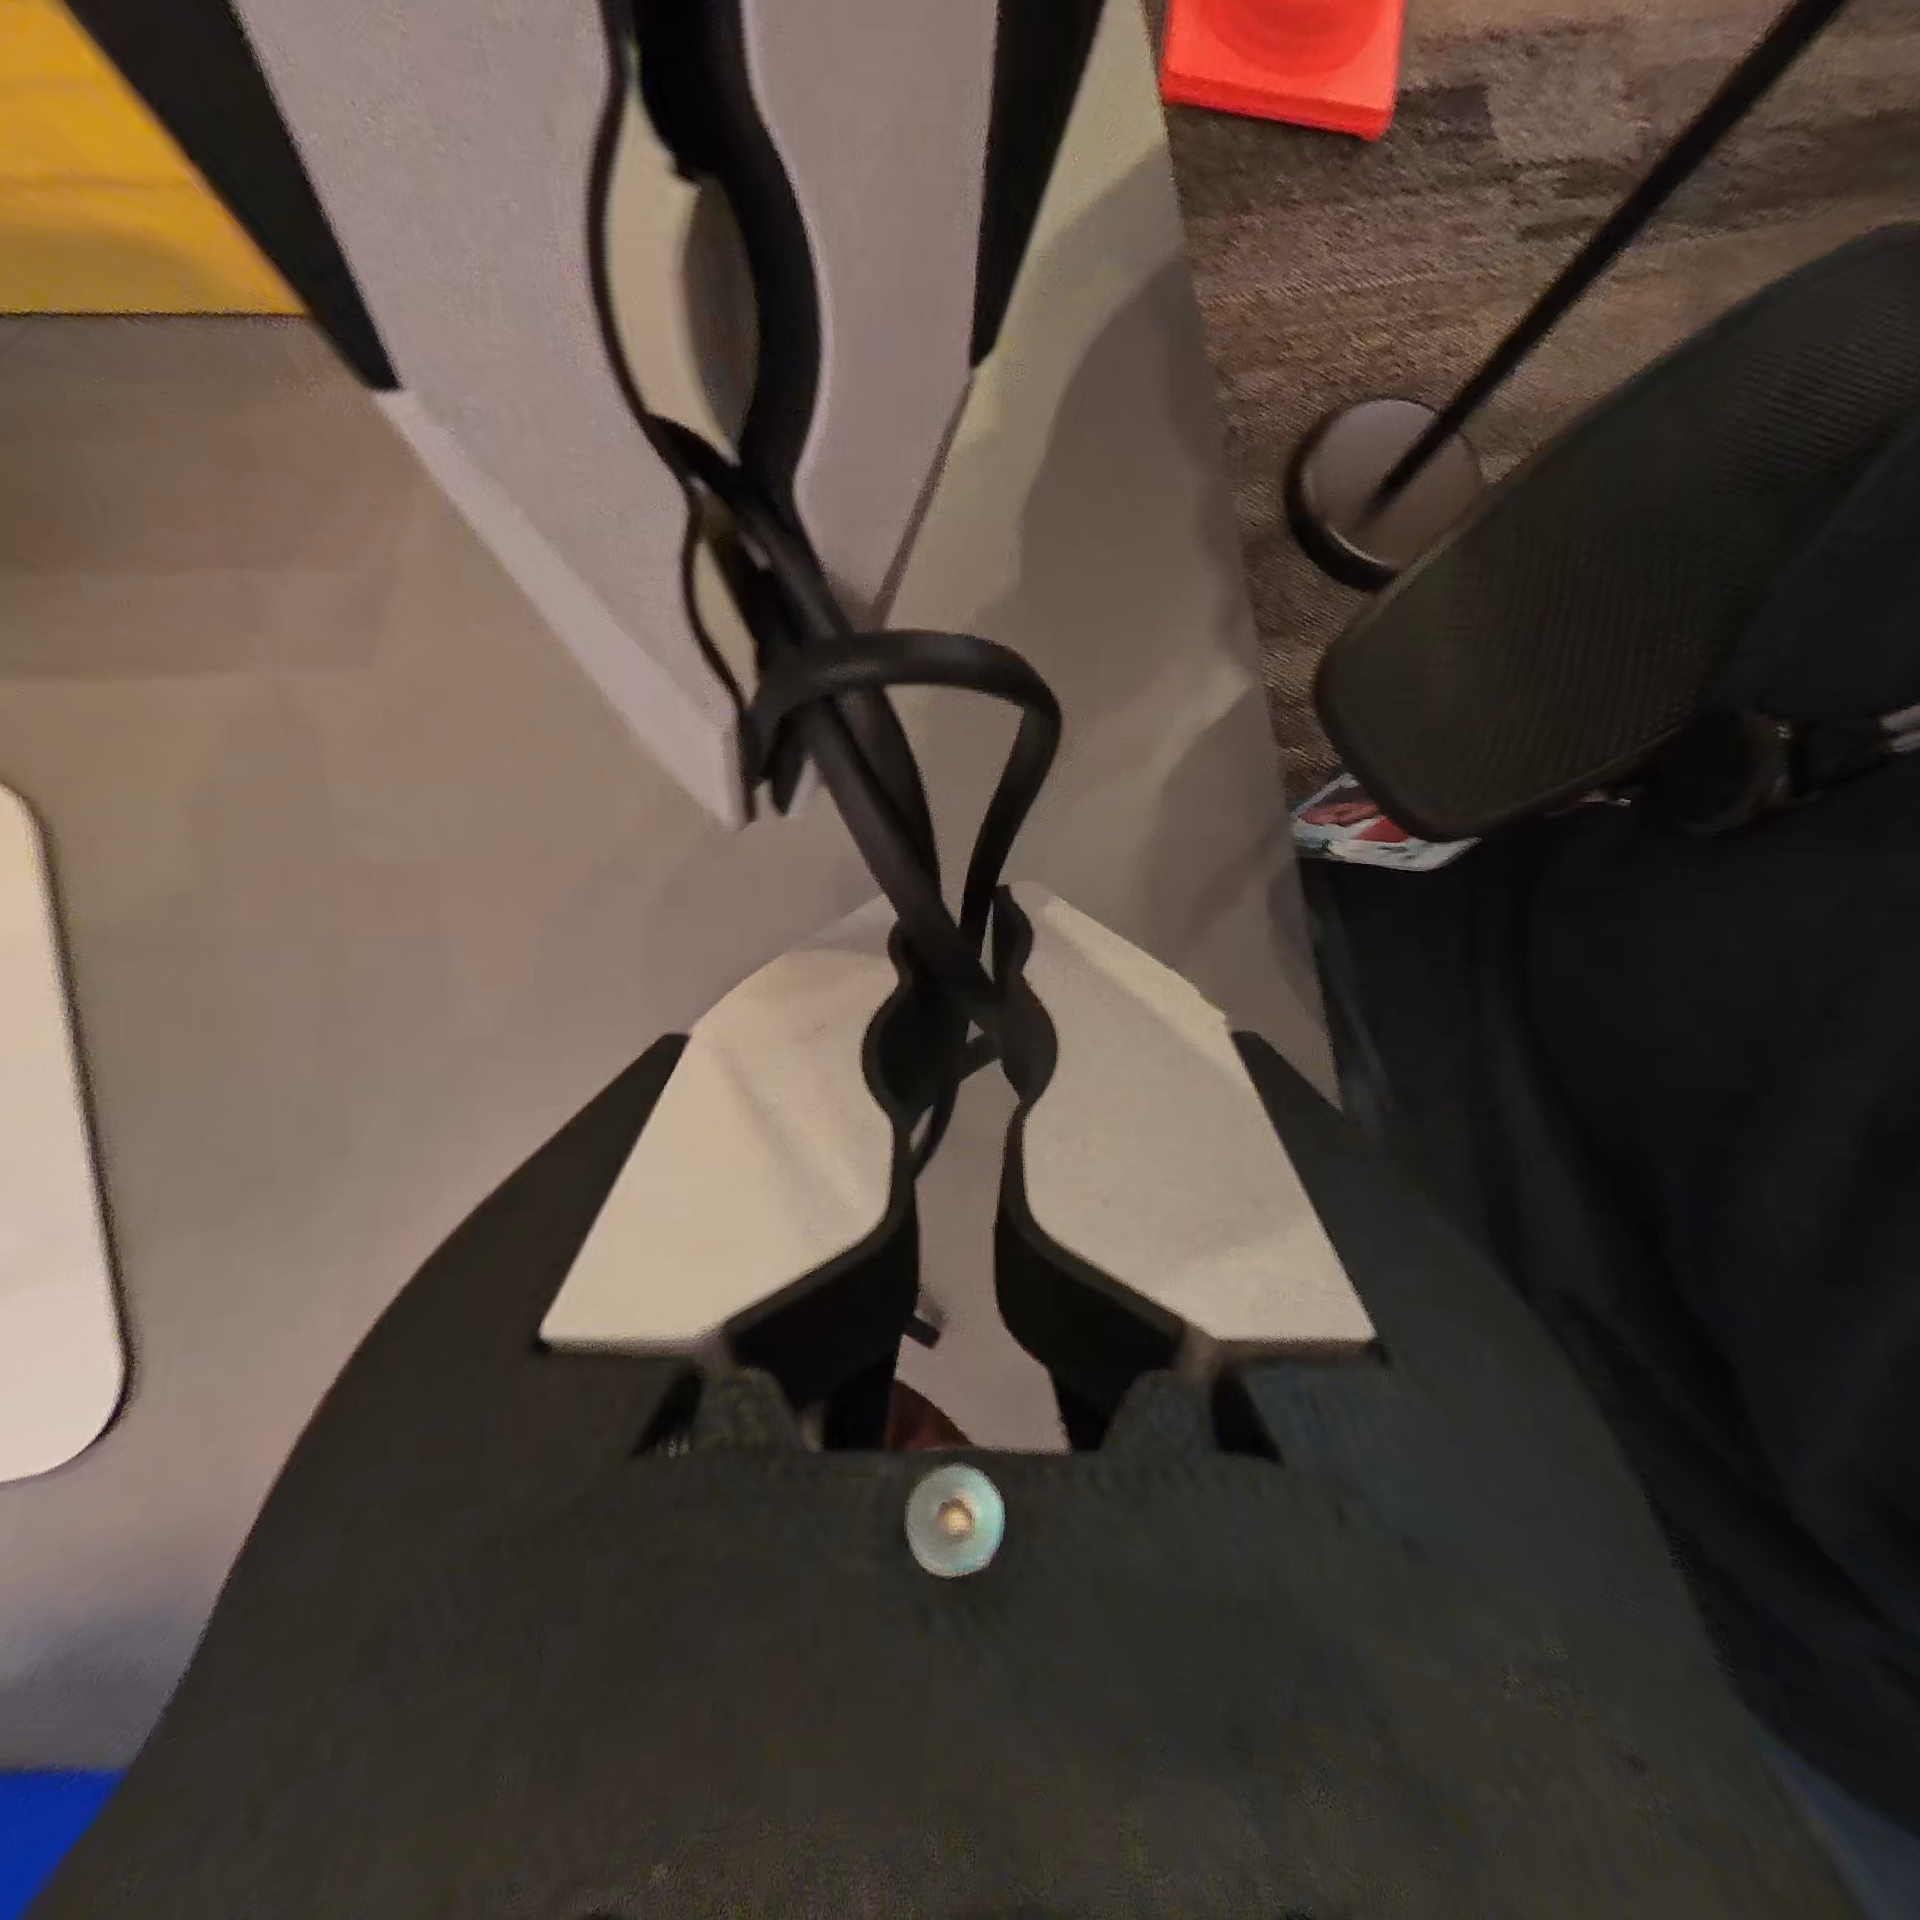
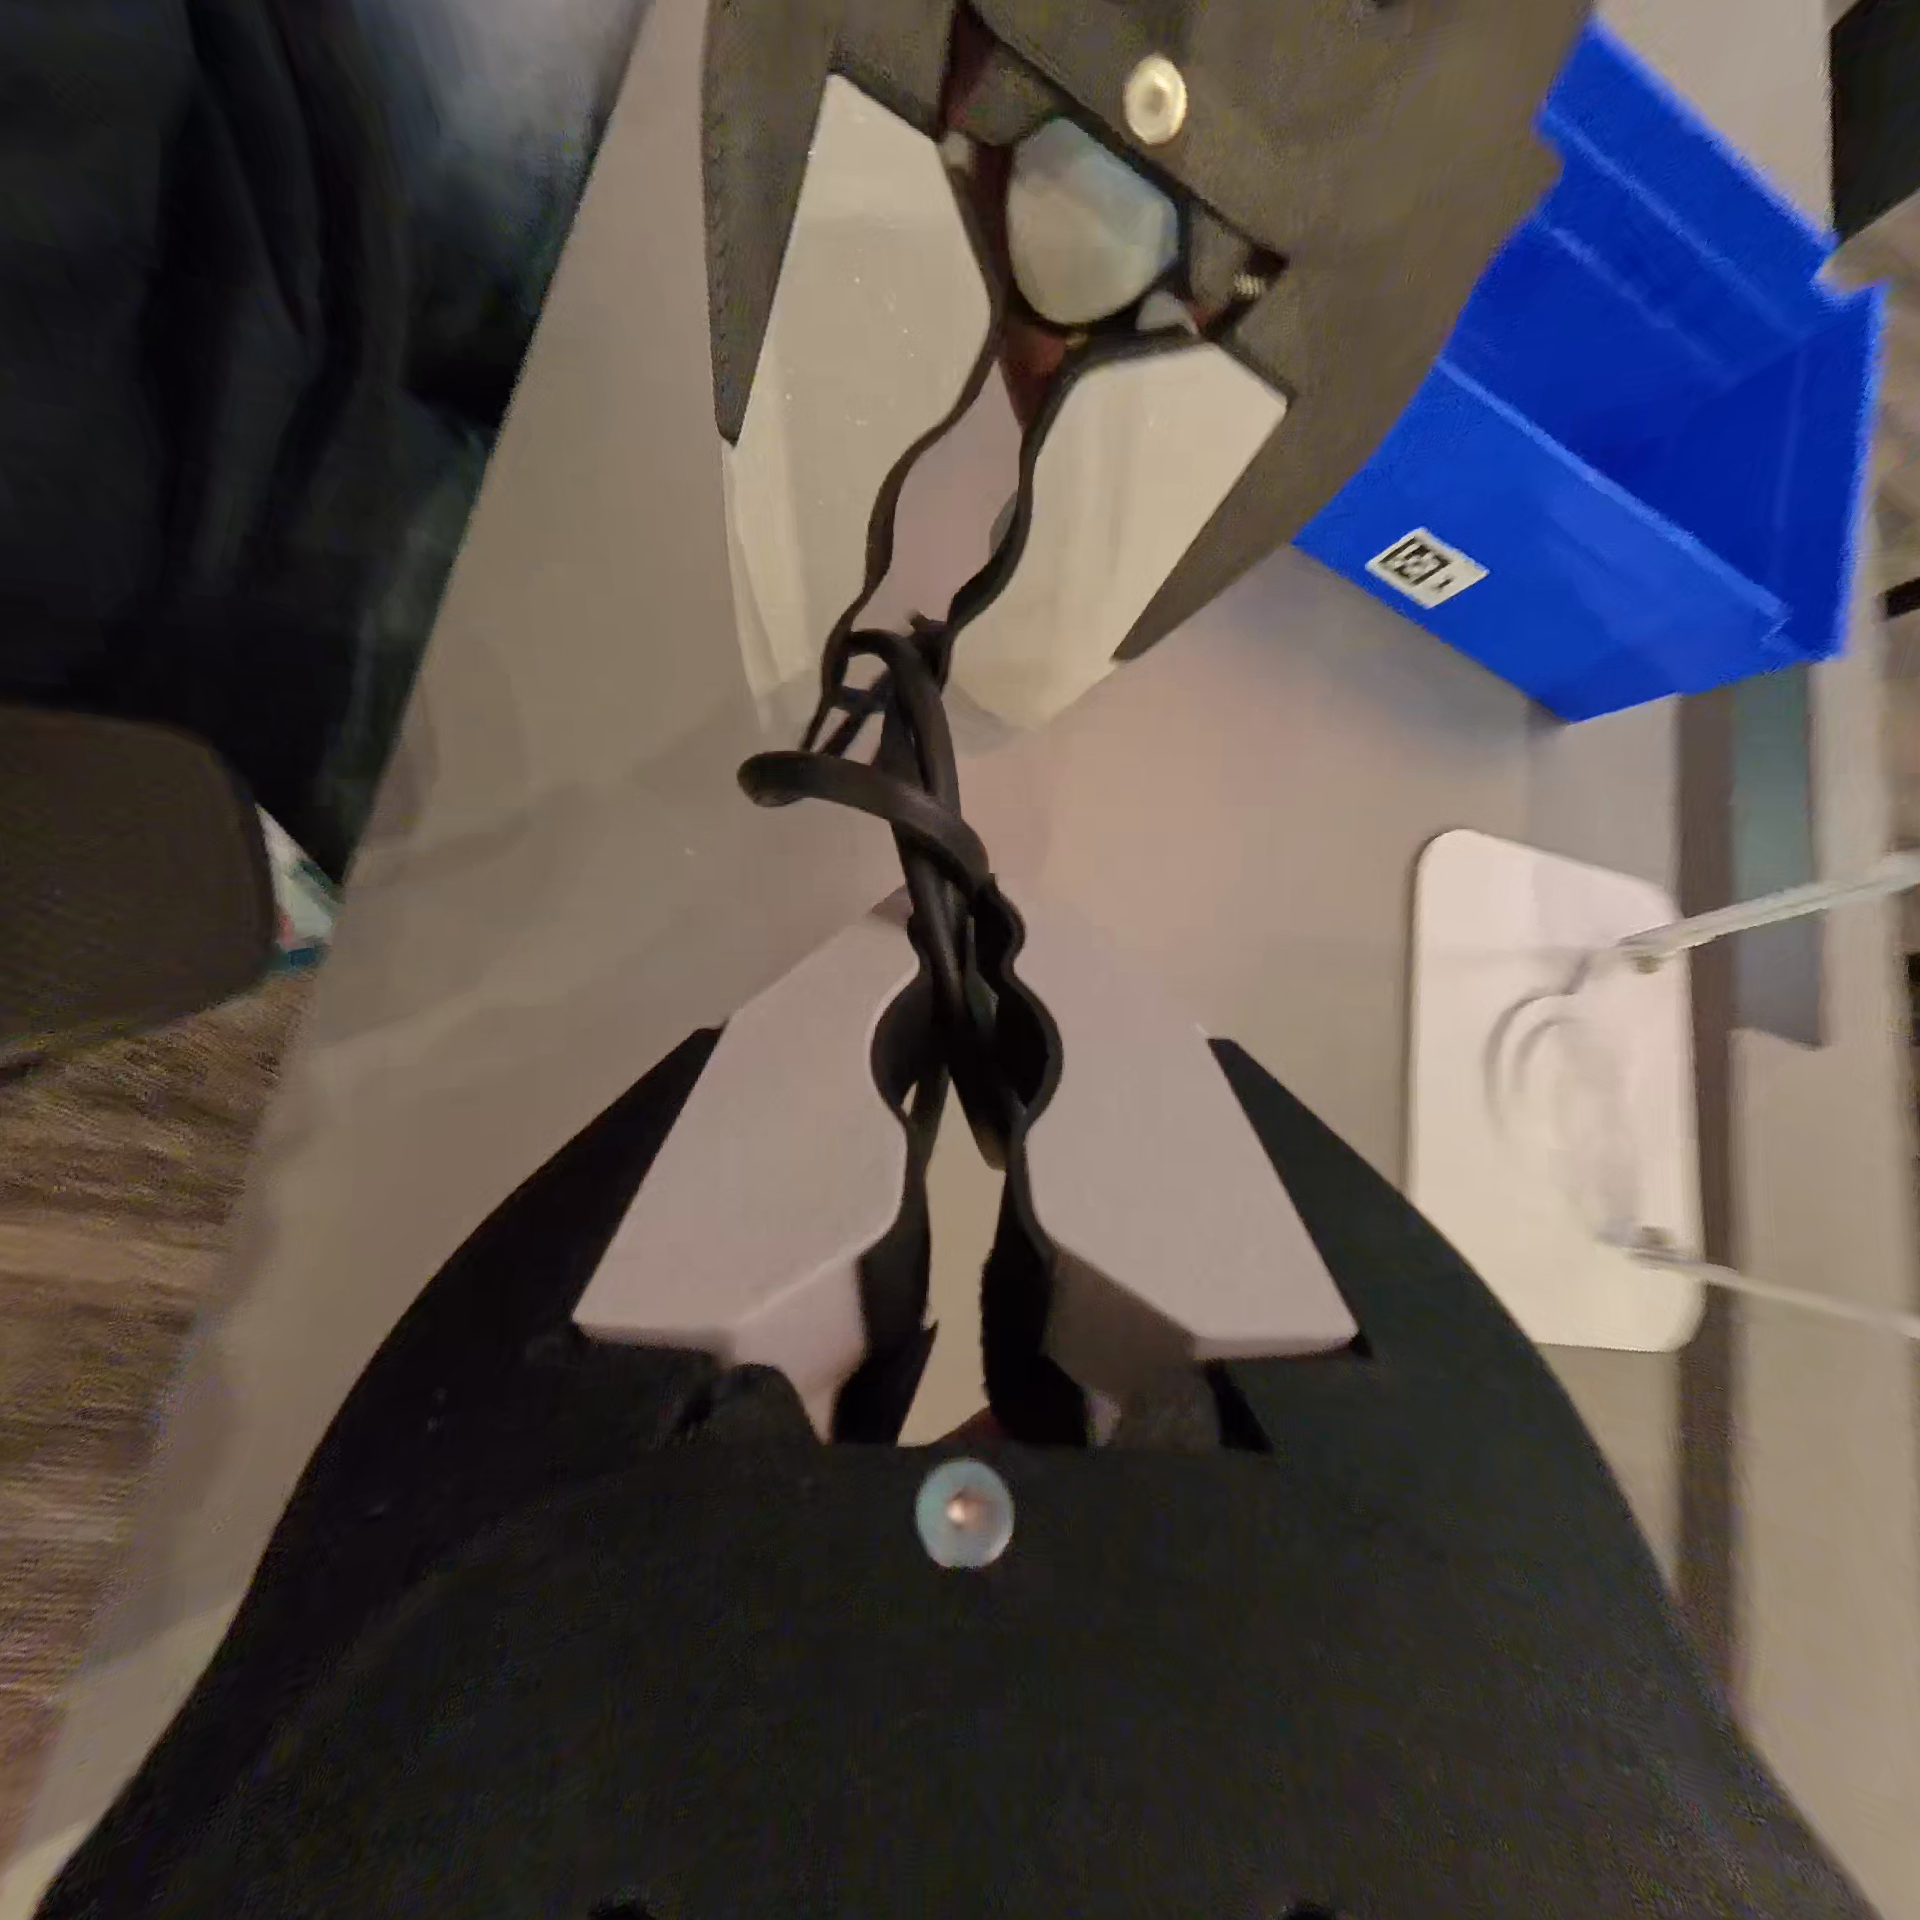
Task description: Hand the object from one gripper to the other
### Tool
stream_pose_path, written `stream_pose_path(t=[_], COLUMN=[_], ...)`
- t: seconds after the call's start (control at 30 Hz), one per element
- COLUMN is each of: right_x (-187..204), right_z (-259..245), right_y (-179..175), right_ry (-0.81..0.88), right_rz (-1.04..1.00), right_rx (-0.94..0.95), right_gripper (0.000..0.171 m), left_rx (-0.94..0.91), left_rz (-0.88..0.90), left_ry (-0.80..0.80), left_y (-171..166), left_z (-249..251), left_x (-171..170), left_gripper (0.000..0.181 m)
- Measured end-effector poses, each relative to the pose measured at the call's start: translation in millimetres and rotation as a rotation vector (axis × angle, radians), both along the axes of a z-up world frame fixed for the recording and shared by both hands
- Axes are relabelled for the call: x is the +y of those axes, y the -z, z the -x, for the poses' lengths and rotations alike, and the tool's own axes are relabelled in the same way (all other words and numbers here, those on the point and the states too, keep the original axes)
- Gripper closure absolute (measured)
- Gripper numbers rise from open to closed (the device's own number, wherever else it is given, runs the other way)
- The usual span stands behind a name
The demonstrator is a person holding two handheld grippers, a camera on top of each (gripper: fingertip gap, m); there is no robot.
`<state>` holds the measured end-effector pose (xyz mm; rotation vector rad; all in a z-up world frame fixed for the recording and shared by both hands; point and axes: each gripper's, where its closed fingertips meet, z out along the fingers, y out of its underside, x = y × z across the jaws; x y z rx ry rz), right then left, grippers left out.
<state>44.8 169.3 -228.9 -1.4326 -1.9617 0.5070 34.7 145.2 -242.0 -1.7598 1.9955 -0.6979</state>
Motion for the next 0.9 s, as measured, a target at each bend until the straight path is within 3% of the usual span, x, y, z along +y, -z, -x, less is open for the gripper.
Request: stream_pose_path(t=[0.13, 0.4, 0.63, 0.9], right_x=[0, 9, 16, 23], right_z=[0, -4, -5, 2], right_y=[-2, -14, -24, -50], right_ry=[0.095, 0.229, 0.307, 0.343], right_rz=[0.195, 0.429, 0.556, 0.566], right_rx=[0.081, 0.247, 0.369, 0.476], right_gripper=[0.171, 0.171, 0.171, 0.171], left_rx=[-0.056, -0.224, -0.204, -0.402], left_rz=[-0.133, -0.230, -0.371, -0.058], left_ry=[-0.061, -0.223, -0.250, -0.335], left_y=[-6, -38, -28, 15], left_z=[5, 26, 43, 17], left_x=[19, 40, 34, 16], left_gripper=[0.159, 0.136, 0.130, 0.119])
